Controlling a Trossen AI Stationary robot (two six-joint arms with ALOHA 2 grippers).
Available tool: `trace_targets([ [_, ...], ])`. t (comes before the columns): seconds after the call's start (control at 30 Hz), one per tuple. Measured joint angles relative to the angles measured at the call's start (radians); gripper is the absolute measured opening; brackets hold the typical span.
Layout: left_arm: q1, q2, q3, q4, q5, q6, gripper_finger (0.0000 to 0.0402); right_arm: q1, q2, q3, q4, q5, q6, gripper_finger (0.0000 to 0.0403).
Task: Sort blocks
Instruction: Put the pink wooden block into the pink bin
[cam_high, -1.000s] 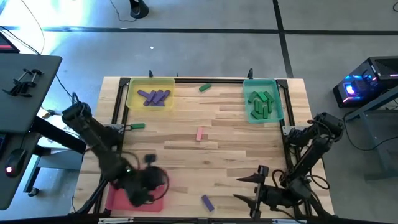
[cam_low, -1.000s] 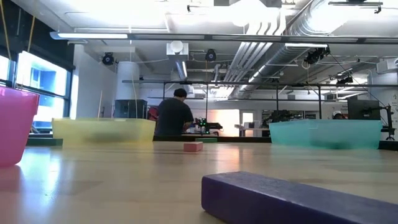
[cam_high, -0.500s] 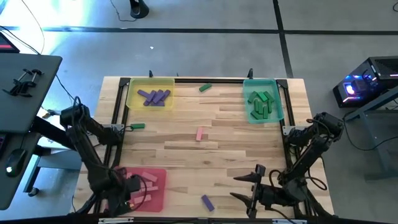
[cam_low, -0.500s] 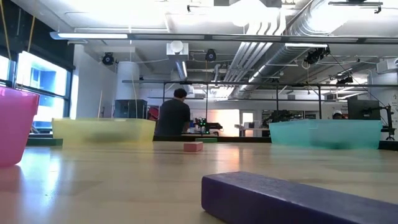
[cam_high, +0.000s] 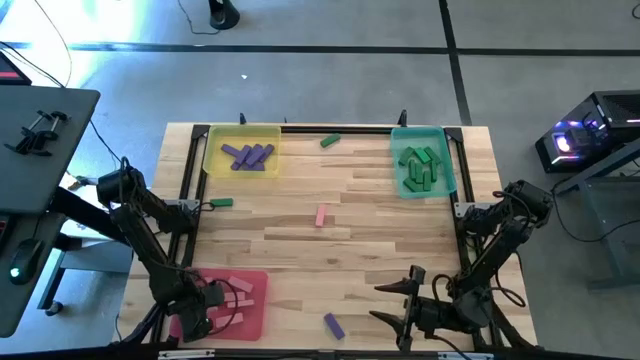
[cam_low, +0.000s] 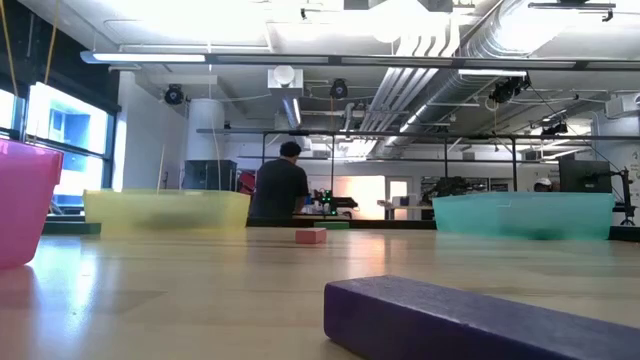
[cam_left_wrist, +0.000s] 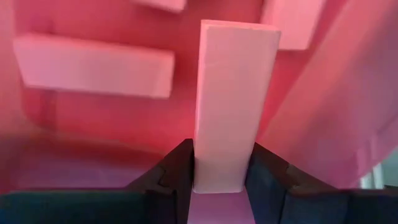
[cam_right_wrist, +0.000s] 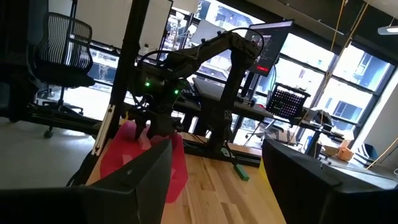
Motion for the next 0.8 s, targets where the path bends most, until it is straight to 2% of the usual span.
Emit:
trace_targets([
  [0.2, 0.0, 0.0, -0.007, -0.005, 0.005, -0.006, 0.0111, 0.0, 0.0, 0.0, -0.043, -0.001, 0.036, 0.0236],
  [0.37, 0.006, 0.0, -0.007, -0.029, 0.001, -0.088, 0.0113, 0.0, 0.0, 0.0, -0.044, -0.001, 0.036, 0.0236],
  [0.6, 0.006, -0.004, -0.007, -0.028, 0.005, -0.119, 0.0116, 0.0, 0.0, 0.0, -0.051, -0.001, 0.036, 0.0236],
  [0.8, 0.006, -0.006, -0.007, -0.036, 0.006, -0.15, 0.0156, 0.0, 0.0, 0.0, -0.052, -0.001, 0.036, 0.0236],
])
